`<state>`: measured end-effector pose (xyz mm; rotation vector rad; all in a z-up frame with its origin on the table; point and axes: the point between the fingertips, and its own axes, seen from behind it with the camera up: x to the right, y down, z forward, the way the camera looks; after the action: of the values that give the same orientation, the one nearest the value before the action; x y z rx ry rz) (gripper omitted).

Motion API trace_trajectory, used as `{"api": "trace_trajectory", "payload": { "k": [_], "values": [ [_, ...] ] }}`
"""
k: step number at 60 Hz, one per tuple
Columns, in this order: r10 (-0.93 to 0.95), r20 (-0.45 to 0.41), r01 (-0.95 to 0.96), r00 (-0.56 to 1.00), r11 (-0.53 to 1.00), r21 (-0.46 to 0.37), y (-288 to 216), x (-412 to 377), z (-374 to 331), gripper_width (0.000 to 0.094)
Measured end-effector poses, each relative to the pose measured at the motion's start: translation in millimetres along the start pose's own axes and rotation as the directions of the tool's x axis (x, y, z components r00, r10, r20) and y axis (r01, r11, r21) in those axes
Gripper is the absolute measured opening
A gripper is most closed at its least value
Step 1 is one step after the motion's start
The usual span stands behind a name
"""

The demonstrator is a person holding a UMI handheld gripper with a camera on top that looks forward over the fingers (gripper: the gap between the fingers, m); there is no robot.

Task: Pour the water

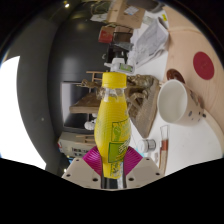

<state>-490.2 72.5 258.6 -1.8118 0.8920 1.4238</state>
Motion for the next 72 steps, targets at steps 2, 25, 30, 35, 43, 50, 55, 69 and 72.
{"api": "trace_trajectory", "payload": {
  "k": [2,25,30,35,43,50,55,69,72],
  "values": [
    [-0.127,-0.013,0.128,0.992,0.992,0.021,-11,-11,-7,0.0241],
    [-0.835,-0.319,0.893,0.448,0.402,0.201,-197,-60,-90,0.0241],
    [-0.848,-0.415,0.944,0.330,0.303,0.131,-237,-25,-102,0.0242],
    [-0.848,-0.473,0.968,0.240,0.249,0.045,-263,29,-106,0.0241],
    [-0.845,-0.505,0.963,0.176,0.255,-0.092,-279,111,-101,0.0241],
    [-0.841,-0.516,0.948,0.161,0.278,-0.157,-282,163,-103,0.0241],
    [-0.841,-0.515,0.935,0.167,0.300,-0.187,-278,190,-99,0.0244],
    [-0.830,-0.528,0.926,0.177,0.323,-0.196,-272,217,-98,0.0425],
    [-0.826,-0.534,0.917,0.182,0.339,-0.212,-270,219,-102,0.0491]
  ]
}}
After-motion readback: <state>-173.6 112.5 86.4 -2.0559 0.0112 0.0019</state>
